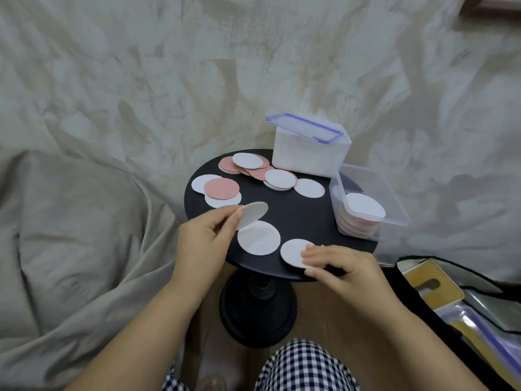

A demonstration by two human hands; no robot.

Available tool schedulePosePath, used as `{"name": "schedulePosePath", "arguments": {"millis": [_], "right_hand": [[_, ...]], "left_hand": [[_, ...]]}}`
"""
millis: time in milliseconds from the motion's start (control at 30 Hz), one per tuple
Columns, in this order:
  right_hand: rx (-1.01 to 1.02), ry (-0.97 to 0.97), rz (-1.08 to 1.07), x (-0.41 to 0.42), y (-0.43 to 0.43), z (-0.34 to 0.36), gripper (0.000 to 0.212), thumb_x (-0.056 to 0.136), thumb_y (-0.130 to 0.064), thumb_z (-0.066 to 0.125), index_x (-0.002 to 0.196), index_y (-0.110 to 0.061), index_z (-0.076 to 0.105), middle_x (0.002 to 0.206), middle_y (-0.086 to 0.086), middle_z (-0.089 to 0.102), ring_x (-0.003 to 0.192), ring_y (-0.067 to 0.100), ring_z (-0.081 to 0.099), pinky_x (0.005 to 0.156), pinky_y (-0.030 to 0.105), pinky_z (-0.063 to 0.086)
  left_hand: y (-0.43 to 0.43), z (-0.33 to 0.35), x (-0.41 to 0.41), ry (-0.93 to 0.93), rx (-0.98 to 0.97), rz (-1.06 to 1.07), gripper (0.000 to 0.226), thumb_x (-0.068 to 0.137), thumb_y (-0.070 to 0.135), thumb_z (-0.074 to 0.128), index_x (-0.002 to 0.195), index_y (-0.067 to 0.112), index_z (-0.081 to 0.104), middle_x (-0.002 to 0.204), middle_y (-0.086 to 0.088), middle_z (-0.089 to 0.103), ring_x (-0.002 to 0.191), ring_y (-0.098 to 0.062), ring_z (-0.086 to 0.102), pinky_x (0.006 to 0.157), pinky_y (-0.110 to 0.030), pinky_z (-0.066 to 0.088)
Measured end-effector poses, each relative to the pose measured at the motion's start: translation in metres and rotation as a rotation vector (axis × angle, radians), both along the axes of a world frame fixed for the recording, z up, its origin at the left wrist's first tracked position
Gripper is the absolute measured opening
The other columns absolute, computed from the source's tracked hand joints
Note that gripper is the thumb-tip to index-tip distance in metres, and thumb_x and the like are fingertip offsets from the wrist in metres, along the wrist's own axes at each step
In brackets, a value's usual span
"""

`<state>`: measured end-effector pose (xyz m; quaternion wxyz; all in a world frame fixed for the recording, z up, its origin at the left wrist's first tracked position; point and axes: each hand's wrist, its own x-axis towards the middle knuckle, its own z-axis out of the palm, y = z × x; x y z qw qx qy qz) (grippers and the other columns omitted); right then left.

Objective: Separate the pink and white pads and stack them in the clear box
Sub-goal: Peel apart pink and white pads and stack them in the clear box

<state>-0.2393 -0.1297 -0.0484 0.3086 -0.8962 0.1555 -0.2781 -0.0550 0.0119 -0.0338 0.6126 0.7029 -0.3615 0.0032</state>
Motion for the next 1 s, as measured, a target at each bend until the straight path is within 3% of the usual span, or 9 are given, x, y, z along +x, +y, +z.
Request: {"name": "schedulePosePath", "arguments": {"millis": [100, 167, 267, 533, 633, 733, 800, 867, 1000], "right_hand": [[0.125, -0.099, -0.106, 0.000, 0.006, 0.017, 0.013, 0.080, -0.023, 0.064, 0.086, -0.033, 0.071, 0.091, -0.025, 0.069, 0.088, -0.007, 0.063, 0.078, 0.008, 0.046], [0.203, -0.183, -0.166, 0.003, 0.009, 0.026, 0.018, 0.083, -0.018, 0.063, 0.082, -0.035, 0.068, 0.088, -0.026, 0.068, 0.086, -0.007, 0.061, 0.073, 0.005, 0.043], [0.306, -0.273, -0.195, 0.016, 0.015, 0.033, 0.016, 0.082, -0.017, 0.065, 0.079, -0.033, 0.069, 0.084, -0.015, 0.070, 0.082, -0.002, 0.061, 0.070, 0.008, 0.044], [0.357, -0.278, -0.270, 0.050, 0.029, 0.025, 0.013, 0.074, -0.019, 0.076, 0.075, -0.028, 0.068, 0.075, -0.008, 0.067, 0.072, 0.003, 0.059, 0.065, 0.012, 0.044], [0.081, -0.109, -0.219, 0.055, 0.028, 0.017, 0.018, 0.078, -0.030, 0.072, 0.093, -0.035, 0.063, 0.098, -0.016, 0.064, 0.091, 0.002, 0.056, 0.079, 0.018, 0.045], [-0.143, 0.262, -0.018, 0.056, 0.028, 0.010, 0.067, 0.078, -0.058, 0.059, 0.136, -0.030, 0.042, 0.142, -0.021, 0.035, 0.133, 0.000, 0.028, 0.110, 0.022, 0.023], [-0.272, 0.415, 0.047, 0.057, 0.027, 0.005, 0.087, 0.070, -0.075, 0.044, 0.143, -0.029, 0.030, 0.151, -0.018, 0.022, 0.140, 0.002, 0.014, 0.114, 0.026, 0.014], [-0.285, 0.397, 0.054, 0.056, 0.026, 0.003, 0.081, 0.071, -0.070, 0.053, 0.139, -0.029, 0.040, 0.150, -0.015, 0.029, 0.140, 0.005, 0.020, 0.116, 0.030, 0.017], [-0.212, 0.178, -0.008, 0.047, 0.028, -0.006, 0.049, 0.068, -0.047, 0.075, 0.112, -0.026, 0.067, 0.128, -0.014, 0.057, 0.126, 0.003, 0.045, 0.109, 0.033, 0.033]], "left_hand": [[-0.004, 0.007, -0.007, 0.130, -0.064, 0.013, 0.013, 0.088, 0.023, 0.061, 0.092, 0.027, 0.073, 0.082, 0.037, 0.065, 0.088, 0.015, 0.059, 0.075, -0.002, 0.041], [-0.006, 0.008, -0.014, 0.197, -0.084, -0.019, 0.014, 0.088, 0.026, 0.060, 0.094, 0.027, 0.073, 0.089, 0.029, 0.069, 0.091, 0.008, 0.062, 0.081, -0.013, 0.047], [-0.005, 0.003, -0.028, 0.298, -0.078, -0.083, 0.013, 0.088, 0.024, 0.060, 0.092, 0.028, 0.072, 0.091, 0.018, 0.072, 0.090, -0.002, 0.066, 0.083, -0.031, 0.053], [0.008, -0.013, -0.041, 0.383, -0.055, -0.085, 0.011, 0.084, 0.017, 0.066, 0.091, 0.020, 0.072, 0.086, 0.006, 0.074, 0.084, -0.010, 0.069, 0.079, -0.034, 0.055], [0.018, -0.014, -0.028, 0.401, -0.094, 0.022, 0.008, 0.084, 0.018, 0.065, 0.087, 0.023, 0.071, 0.085, 0.005, 0.074, 0.084, -0.012, 0.069, 0.078, -0.034, 0.054], [0.028, -0.015, -0.015, 0.423, -0.162, 0.146, 0.006, 0.086, 0.018, 0.063, 0.086, 0.022, 0.067, 0.080, 0.004, 0.074, 0.078, -0.008, 0.069, 0.072, -0.029, 0.054], [0.033, -0.015, -0.009, 0.431, -0.196, 0.202, 0.007, 0.088, 0.015, 0.061, 0.085, 0.022, 0.063, 0.074, 0.008, 0.073, 0.067, 0.001, 0.066, 0.063, -0.017, 0.052], [0.038, -0.015, -0.006, 0.448, -0.211, 0.214, 0.004, 0.089, 0.015, 0.059, 0.088, 0.019, 0.061, 0.068, 0.014, 0.071, 0.063, 0.006, 0.064, 0.057, -0.010, 0.050], [0.044, -0.019, -0.007, 0.460, -0.200, 0.202, 0.008, 0.089, 0.015, 0.058, 0.085, 0.021, 0.060, 0.069, 0.016, 0.071, 0.064, 0.004, 0.065, 0.057, -0.011, 0.051]]}}
